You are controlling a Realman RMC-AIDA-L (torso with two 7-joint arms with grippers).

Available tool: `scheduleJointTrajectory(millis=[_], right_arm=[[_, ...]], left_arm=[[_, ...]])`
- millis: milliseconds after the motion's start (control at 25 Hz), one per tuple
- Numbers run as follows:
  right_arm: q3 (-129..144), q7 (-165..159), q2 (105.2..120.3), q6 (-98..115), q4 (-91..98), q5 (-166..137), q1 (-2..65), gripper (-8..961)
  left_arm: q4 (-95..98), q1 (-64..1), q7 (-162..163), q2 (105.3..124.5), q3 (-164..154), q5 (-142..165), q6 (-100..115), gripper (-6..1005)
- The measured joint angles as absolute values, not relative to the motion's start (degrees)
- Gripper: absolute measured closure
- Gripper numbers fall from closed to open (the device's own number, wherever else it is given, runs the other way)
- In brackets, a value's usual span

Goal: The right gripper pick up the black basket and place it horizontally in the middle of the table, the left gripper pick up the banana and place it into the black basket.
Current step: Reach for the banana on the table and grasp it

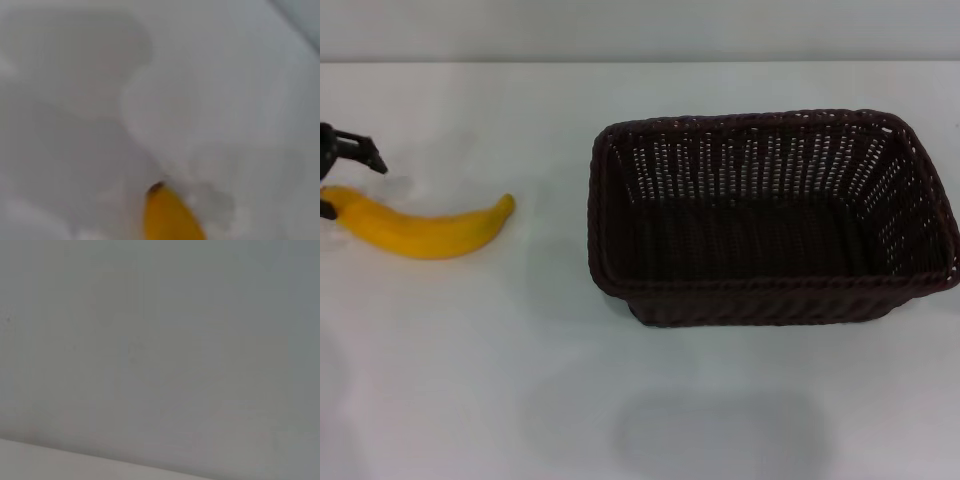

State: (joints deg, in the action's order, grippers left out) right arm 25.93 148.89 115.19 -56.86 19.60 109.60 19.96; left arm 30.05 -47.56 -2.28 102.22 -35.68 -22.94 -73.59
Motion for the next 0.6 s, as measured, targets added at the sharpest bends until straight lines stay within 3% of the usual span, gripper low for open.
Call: scheduleJointTrajectory(millis=[600], right_arm=[[25.93,148.88,115.23,-56.87,18.02,109.6,20.66,249]], left_arm=[[27.92,-44.47,-3.69,102.56,-35.81,-23.21,-69.9,212]])
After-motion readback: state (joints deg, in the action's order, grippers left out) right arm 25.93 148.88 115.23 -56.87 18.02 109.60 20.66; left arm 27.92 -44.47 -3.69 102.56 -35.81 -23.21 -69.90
